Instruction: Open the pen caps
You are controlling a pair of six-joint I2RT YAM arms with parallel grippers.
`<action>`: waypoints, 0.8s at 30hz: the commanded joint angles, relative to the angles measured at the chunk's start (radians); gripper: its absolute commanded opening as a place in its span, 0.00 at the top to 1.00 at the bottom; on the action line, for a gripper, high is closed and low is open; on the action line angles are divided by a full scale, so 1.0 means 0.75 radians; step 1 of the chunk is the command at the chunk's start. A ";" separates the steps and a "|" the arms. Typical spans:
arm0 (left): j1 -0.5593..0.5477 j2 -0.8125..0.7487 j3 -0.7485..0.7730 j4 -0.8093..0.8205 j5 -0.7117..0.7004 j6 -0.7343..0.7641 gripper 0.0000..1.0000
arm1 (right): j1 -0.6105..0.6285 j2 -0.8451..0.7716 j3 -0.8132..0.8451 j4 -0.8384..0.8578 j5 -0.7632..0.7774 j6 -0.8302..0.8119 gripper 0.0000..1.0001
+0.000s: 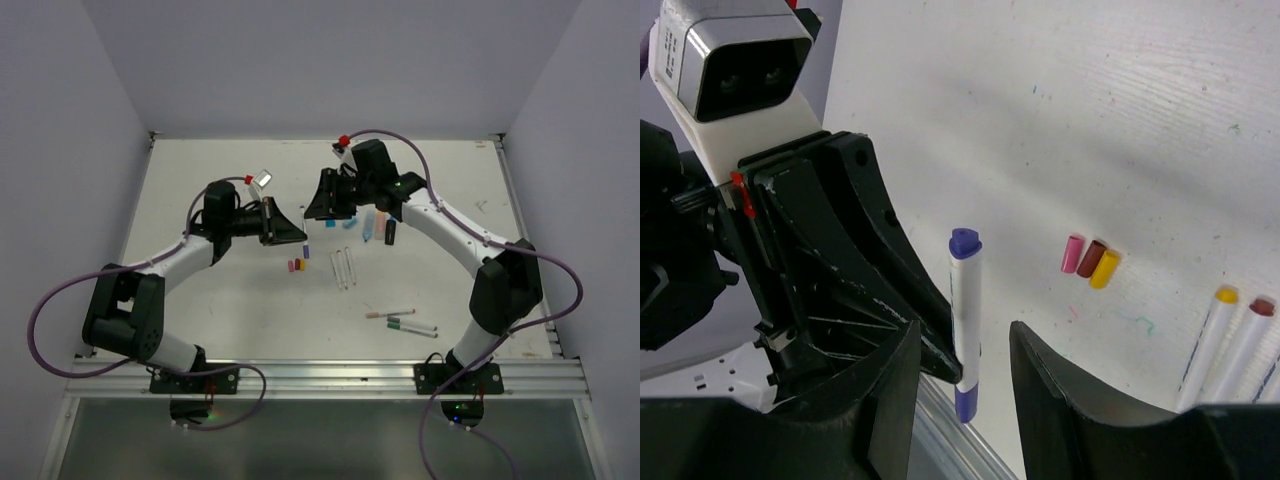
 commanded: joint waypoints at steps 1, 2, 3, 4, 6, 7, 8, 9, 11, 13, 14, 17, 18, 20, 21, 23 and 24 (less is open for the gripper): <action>-0.020 -0.027 0.013 0.028 0.050 0.011 1.00 | 0.016 0.017 0.043 0.070 -0.063 0.036 0.56; -0.026 -0.027 0.013 0.028 0.050 0.009 1.00 | 0.020 0.023 0.049 0.068 -0.065 0.036 0.56; -0.028 -0.027 0.015 0.032 0.050 0.003 1.00 | 0.026 0.030 0.047 0.068 -0.065 0.036 0.56; -0.032 -0.029 0.018 0.036 0.052 0.003 1.00 | 0.030 0.038 0.045 0.076 -0.067 0.038 0.56; -0.040 -0.029 0.024 0.050 0.058 -0.010 1.00 | 0.043 0.048 0.045 0.084 -0.063 0.044 0.57; -0.043 -0.031 0.026 0.056 0.060 -0.012 1.00 | 0.047 0.060 0.047 0.090 -0.067 0.046 0.57; -0.045 -0.031 0.032 0.058 0.064 -0.014 1.00 | 0.051 0.066 0.045 0.094 -0.070 0.048 0.58; -0.045 -0.031 0.036 0.058 0.064 -0.014 1.00 | 0.059 0.070 0.045 0.096 -0.070 0.050 0.60; -0.047 -0.033 0.040 0.060 0.072 -0.014 1.00 | 0.065 0.079 0.045 0.096 -0.067 0.052 0.74; -0.047 -0.029 0.048 0.054 0.078 -0.006 1.00 | 0.067 0.075 0.037 0.096 -0.043 0.058 0.98; -0.047 -0.029 0.048 0.050 0.076 -0.004 1.00 | 0.067 0.069 0.035 0.088 -0.035 0.060 1.00; -0.049 -0.039 0.044 -0.017 0.054 0.045 0.72 | 0.067 0.056 0.033 0.062 -0.004 0.067 1.00; -0.047 -0.043 0.040 -0.025 0.046 0.070 0.63 | 0.065 0.046 0.031 0.062 0.004 0.075 1.00; -0.047 -0.059 0.014 -0.038 0.048 0.086 0.48 | 0.063 0.034 0.033 0.055 0.029 0.083 1.00; -0.047 -0.059 0.005 -0.046 0.052 0.105 0.46 | 0.061 0.018 0.029 0.055 0.039 0.093 1.00; -0.047 -0.076 -0.033 -0.056 0.054 0.115 0.44 | 0.059 0.003 0.029 0.053 0.061 0.099 1.00; -0.047 -0.084 -0.046 -0.052 0.058 0.115 0.44 | 0.057 -0.011 0.031 0.053 0.063 0.103 1.00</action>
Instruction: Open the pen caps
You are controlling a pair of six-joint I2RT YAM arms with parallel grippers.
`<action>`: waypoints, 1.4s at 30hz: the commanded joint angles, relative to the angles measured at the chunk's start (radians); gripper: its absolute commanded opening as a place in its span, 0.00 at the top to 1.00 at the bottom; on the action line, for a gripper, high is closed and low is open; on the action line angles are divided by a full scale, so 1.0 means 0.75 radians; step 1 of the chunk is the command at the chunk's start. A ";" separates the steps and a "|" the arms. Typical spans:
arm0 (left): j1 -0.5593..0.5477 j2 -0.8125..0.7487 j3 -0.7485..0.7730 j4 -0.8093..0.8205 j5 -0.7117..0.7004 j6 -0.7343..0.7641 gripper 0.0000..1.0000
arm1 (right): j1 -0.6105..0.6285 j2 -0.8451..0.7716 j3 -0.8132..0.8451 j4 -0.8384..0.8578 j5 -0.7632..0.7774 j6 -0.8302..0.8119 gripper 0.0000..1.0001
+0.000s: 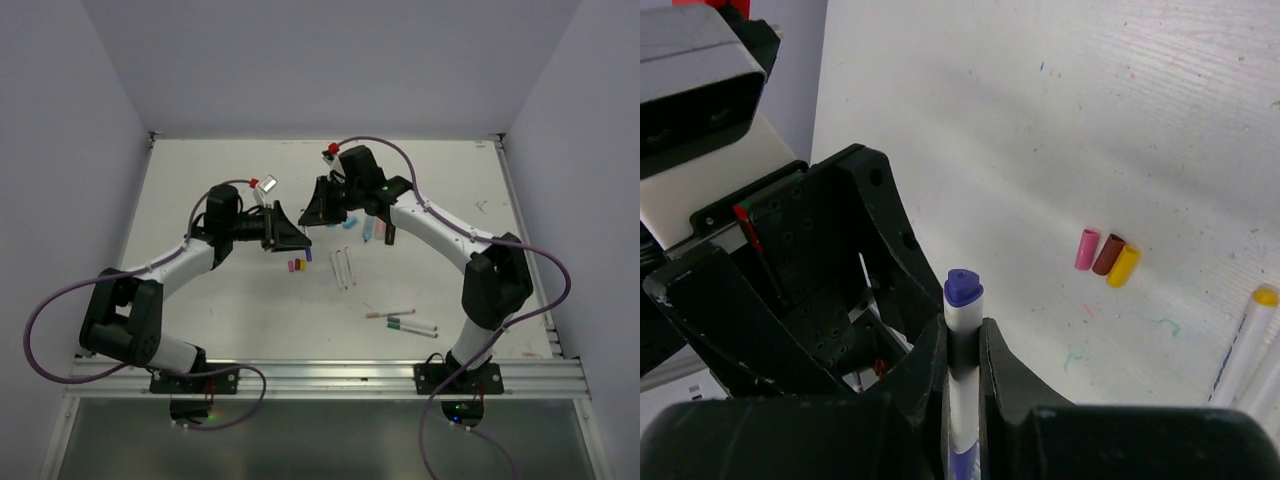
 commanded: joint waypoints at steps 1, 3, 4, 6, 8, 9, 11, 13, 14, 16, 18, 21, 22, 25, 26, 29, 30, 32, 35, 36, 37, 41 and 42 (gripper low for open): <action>-0.007 -0.067 -0.049 -0.004 0.026 0.053 0.45 | -0.004 -0.094 0.032 0.006 0.056 0.039 1.00; -0.007 -0.085 -0.092 0.034 0.041 0.016 0.47 | -0.005 -0.096 0.042 0.008 0.060 0.045 1.00; -0.007 -0.087 -0.107 0.077 0.049 0.002 0.49 | -0.005 -0.104 0.044 0.012 0.071 0.047 1.00; -0.007 -0.095 -0.127 0.106 0.061 -0.027 0.50 | -0.007 -0.108 0.042 0.018 0.089 0.055 1.00; -0.009 -0.103 -0.135 0.147 0.075 -0.054 0.51 | -0.007 -0.104 0.044 0.026 0.093 0.061 1.00; -0.011 -0.105 -0.137 0.159 0.088 -0.058 0.51 | -0.007 -0.102 0.042 0.033 0.087 0.073 1.00; -0.013 -0.110 -0.137 0.174 0.092 -0.068 0.51 | -0.007 -0.098 0.032 0.055 0.081 0.086 1.00; -0.015 -0.106 -0.139 0.210 0.098 -0.084 0.51 | -0.007 -0.100 0.020 0.074 0.079 0.098 1.00; -0.017 -0.103 -0.142 0.227 0.098 -0.113 0.51 | -0.007 -0.102 0.018 0.080 0.081 0.104 1.00; -0.023 -0.097 -0.144 0.266 0.102 -0.133 0.50 | -0.007 -0.104 0.006 0.094 0.079 0.110 1.00; -0.033 -0.083 -0.140 0.286 0.102 -0.148 0.50 | -0.007 -0.106 -0.001 0.108 0.083 0.114 1.00; -0.048 -0.071 -0.140 0.335 0.106 -0.185 0.50 | -0.005 -0.118 -0.025 0.131 0.083 0.127 1.00; -0.054 -0.069 -0.131 0.335 0.106 -0.189 0.51 | -0.005 -0.122 -0.033 0.131 0.083 0.129 1.00; -0.072 -0.067 -0.127 0.337 0.116 -0.189 0.66 | -0.007 -0.130 -0.039 0.135 0.095 0.133 1.00; -0.074 -0.067 -0.131 0.337 0.129 -0.189 0.83 | -0.007 -0.133 -0.041 0.133 0.099 0.131 1.00; -0.074 -0.058 -0.154 0.354 0.165 -0.199 1.00 | -0.025 -0.151 -0.066 0.157 0.108 0.157 1.00; -0.074 -0.056 -0.166 0.419 0.204 -0.217 1.00 | -0.033 -0.153 -0.084 0.190 0.099 0.168 1.00; -0.074 -0.065 -0.195 0.490 0.235 -0.270 1.00 | -0.064 -0.155 -0.099 0.229 0.059 0.196 1.00; -0.072 -0.083 -0.209 0.534 0.241 -0.289 1.00 | -0.109 -0.167 -0.144 0.392 -0.019 0.257 1.00; -0.072 -0.081 -0.217 0.578 0.241 -0.301 1.00 | -0.127 -0.169 -0.190 0.455 -0.050 0.286 1.00; -0.072 -0.077 -0.229 0.635 0.241 -0.376 1.00 | -0.166 -0.186 -0.219 0.523 -0.080 0.341 1.00; -0.070 -0.022 -0.334 1.217 0.276 -0.710 1.00 | -0.315 -0.198 -0.379 1.076 -0.226 0.576 1.00; -0.070 -0.007 -0.366 1.308 0.278 -0.767 1.00 | -0.348 -0.182 -0.419 1.191 -0.307 0.648 1.00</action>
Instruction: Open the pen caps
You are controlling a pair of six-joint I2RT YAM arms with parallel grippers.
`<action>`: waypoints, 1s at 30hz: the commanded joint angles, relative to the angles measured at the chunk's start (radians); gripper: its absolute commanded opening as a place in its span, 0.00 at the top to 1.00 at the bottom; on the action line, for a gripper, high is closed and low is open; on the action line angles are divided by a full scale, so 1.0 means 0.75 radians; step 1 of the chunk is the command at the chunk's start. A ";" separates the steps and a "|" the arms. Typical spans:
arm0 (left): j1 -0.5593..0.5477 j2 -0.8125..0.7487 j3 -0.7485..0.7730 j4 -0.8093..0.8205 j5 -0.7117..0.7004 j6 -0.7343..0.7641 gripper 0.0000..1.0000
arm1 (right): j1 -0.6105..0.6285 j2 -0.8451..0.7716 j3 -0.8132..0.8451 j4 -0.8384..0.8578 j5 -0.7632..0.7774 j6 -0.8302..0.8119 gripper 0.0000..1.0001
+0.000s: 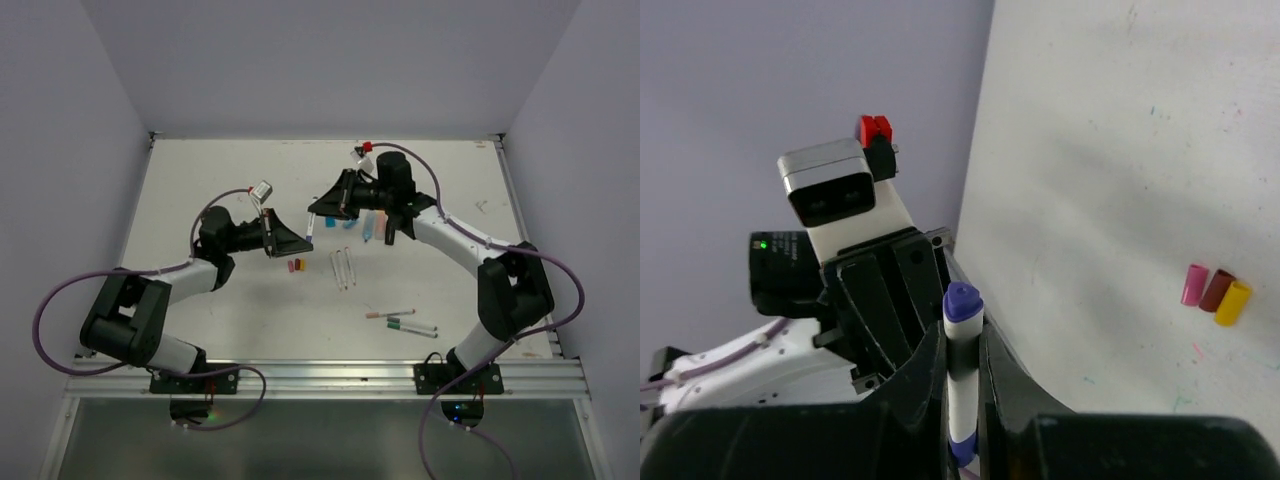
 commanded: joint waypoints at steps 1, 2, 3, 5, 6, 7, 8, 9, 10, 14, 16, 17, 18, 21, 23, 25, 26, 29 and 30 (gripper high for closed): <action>-0.020 0.035 -0.100 0.619 0.229 -0.376 1.00 | -0.228 -0.006 -0.070 0.704 -0.069 0.372 1.00; -0.020 0.065 -0.114 0.818 0.229 -0.444 1.00 | -0.249 0.020 -0.070 0.802 -0.083 0.408 1.00; -0.020 0.080 -0.125 0.903 0.231 -0.506 1.00 | -0.263 0.029 -0.052 0.813 -0.091 0.425 1.00; -0.020 0.108 -0.137 1.004 0.231 -0.594 1.00 | -0.288 0.043 -0.026 0.779 -0.106 0.423 1.00; -0.020 0.115 -0.139 1.024 0.231 -0.609 1.00 | -0.292 0.055 -0.019 0.787 -0.106 0.431 1.00; -0.020 0.119 -0.141 1.029 0.231 -0.615 1.00 | -0.296 0.071 -0.015 0.809 -0.132 0.482 1.00; -0.020 0.125 -0.139 1.027 0.229 -0.613 1.00 | -0.296 0.088 -0.015 0.903 -0.146 0.521 1.00; -0.020 0.131 -0.139 1.051 0.233 -0.621 1.00 | -0.296 0.116 -0.033 0.952 -0.155 0.555 1.00; -0.020 0.135 -0.137 1.061 0.231 -0.637 1.00 | -0.296 0.121 -0.044 0.995 -0.159 0.606 1.00; -0.020 0.156 -0.133 1.121 0.245 -0.680 1.00 | -0.298 0.137 -0.056 1.008 -0.179 0.619 1.00; -0.022 0.152 -0.133 1.062 0.258 -0.630 1.00 | -0.300 0.151 -0.044 1.026 -0.175 0.638 1.00; -0.020 0.129 -0.139 0.869 0.264 -0.573 1.00 | -0.298 0.151 -0.030 0.992 -0.177 0.623 1.00; -0.016 0.113 -0.139 0.758 0.262 -0.497 1.00 | -0.298 0.143 0.007 0.925 -0.173 0.589 1.00; 0.011 -0.008 0.002 -0.236 0.166 0.342 1.00 | -0.298 0.094 0.162 0.278 -0.108 0.228 1.00; 0.027 -0.067 0.183 -1.164 -0.185 0.784 1.00 | -0.298 0.086 0.281 -0.371 0.010 -0.155 1.00; 0.017 -0.063 0.352 -1.425 -0.489 1.072 1.00 | -0.298 0.092 0.383 -0.625 0.121 -0.400 1.00; 0.019 -0.069 0.372 -1.547 -0.576 1.101 1.00 | -0.298 0.076 0.380 -0.801 0.170 -0.458 1.00; 0.033 -0.080 0.356 -1.552 -0.709 1.120 1.00 | -0.294 0.045 0.302 -0.955 0.277 -0.622 1.00; 0.033 -0.078 0.342 -1.536 -0.728 1.109 1.00 | -0.292 0.045 0.284 -0.982 0.301 -0.675 1.00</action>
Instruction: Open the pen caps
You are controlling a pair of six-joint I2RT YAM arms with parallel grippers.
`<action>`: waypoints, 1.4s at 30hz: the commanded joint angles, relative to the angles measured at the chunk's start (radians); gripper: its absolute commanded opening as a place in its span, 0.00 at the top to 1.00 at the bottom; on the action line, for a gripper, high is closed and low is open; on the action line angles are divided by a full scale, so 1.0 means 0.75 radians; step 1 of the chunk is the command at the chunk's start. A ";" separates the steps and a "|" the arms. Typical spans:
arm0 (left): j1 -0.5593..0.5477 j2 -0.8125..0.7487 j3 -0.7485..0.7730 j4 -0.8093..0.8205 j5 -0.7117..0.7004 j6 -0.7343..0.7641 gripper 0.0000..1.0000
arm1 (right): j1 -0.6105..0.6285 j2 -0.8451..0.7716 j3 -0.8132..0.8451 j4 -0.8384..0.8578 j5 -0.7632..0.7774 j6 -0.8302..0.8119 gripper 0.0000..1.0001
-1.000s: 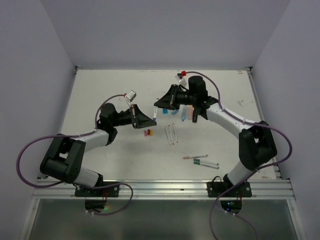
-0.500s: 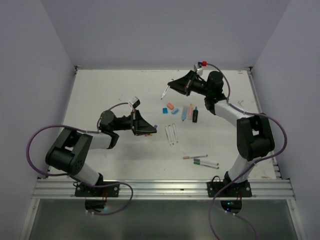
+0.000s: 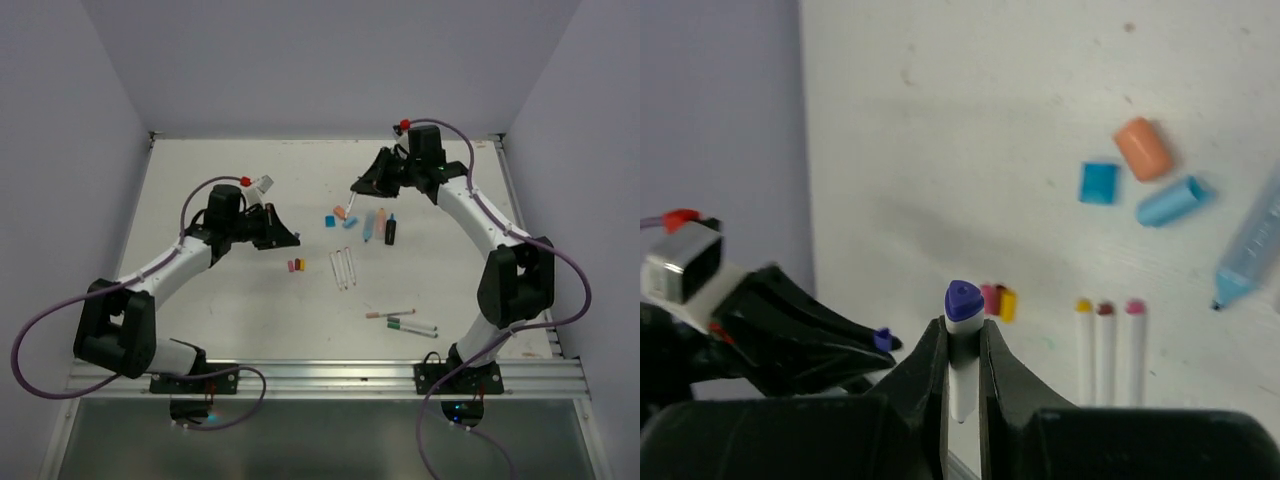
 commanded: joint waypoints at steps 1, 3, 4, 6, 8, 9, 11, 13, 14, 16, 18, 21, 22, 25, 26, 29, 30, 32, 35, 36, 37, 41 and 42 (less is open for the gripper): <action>0.012 -0.006 -0.033 -0.386 -0.307 0.277 1.00 | 0.004 -0.039 -0.056 -0.509 0.196 -0.368 1.00; 0.012 0.015 -0.056 -0.353 -0.356 0.244 1.00 | 0.024 -0.025 -0.089 -0.546 0.245 -0.423 1.00; 0.010 0.037 -0.084 -0.316 -0.363 0.238 1.00 | 0.032 -0.021 -0.103 -0.561 0.276 -0.437 1.00; 0.010 0.066 -0.095 -0.298 -0.379 0.234 1.00 | 0.059 -0.005 -0.134 -0.565 0.300 -0.472 1.00; 0.010 0.082 -0.101 -0.267 -0.385 0.240 1.00 | 0.079 0.020 -0.160 -0.553 0.309 -0.480 1.00; 0.010 0.090 -0.099 -0.265 -0.393 0.242 1.00 | 0.086 0.030 -0.166 -0.546 0.317 -0.480 1.00; 0.008 0.117 -0.099 -0.244 -0.402 0.248 1.00 | 0.100 0.053 -0.168 -0.530 0.339 -0.489 1.00; 0.008 0.162 -0.095 -0.230 -0.406 0.246 1.00 | 0.112 0.089 -0.158 -0.514 0.344 -0.491 1.00; 0.008 0.176 -0.093 -0.220 -0.404 0.246 1.00 | 0.116 0.106 -0.150 -0.514 0.344 -0.491 1.00; 0.010 0.215 -0.091 -0.193 -0.398 0.234 1.00 | 0.128 0.159 -0.120 -0.522 0.372 -0.501 1.00; 0.008 0.260 -0.085 -0.179 -0.391 0.230 1.00 | 0.135 0.192 -0.101 -0.524 0.386 -0.513 1.00; 0.008 0.309 -0.062 -0.163 -0.381 0.228 0.98 | 0.149 0.237 -0.083 -0.508 0.419 -0.519 1.00; 0.008 0.317 -0.056 -0.160 -0.379 0.224 0.96 | 0.155 0.263 -0.070 -0.510 0.421 -0.525 1.00; 0.008 0.334 -0.044 -0.154 -0.375 0.220 0.92 | 0.165 0.290 -0.054 -0.505 0.444 -0.536 1.00; 0.008 0.336 -0.044 -0.154 -0.377 0.218 0.91 | 0.173 0.306 -0.052 -0.505 0.450 -0.544 1.00; 0.008 0.338 -0.042 -0.154 -0.379 0.214 0.85 | 0.194 0.341 -0.040 -0.499 0.470 -0.548 1.00; 0.008 0.342 -0.042 -0.156 -0.379 0.214 0.81 | 0.196 0.349 -0.036 -0.493 0.468 -0.546 1.00; 0.008 0.342 -0.048 -0.160 -0.381 0.216 0.78 | 0.212 0.376 -0.027 -0.487 0.464 -0.544 1.00; 0.008 0.334 -0.064 -0.160 -0.387 0.214 0.71 | 0.233 0.390 -0.023 -0.473 0.482 -0.534 1.00; 0.010 0.330 -0.068 -0.160 -0.387 0.214 0.68 | 0.233 0.394 -0.025 -0.467 0.487 -0.527 1.00; 0.008 0.328 -0.070 -0.158 -0.389 0.212 0.66 | 0.235 0.394 -0.031 -0.454 0.491 -0.523 1.00; 0.008 0.319 -0.086 -0.160 -0.395 0.208 0.61 | 0.235 0.409 -0.021 -0.446 0.501 -0.517 1.00; 0.008 0.317 -0.089 -0.158 -0.398 0.208 0.59 | 0.235 0.415 -0.017 -0.448 0.503 -0.519 1.00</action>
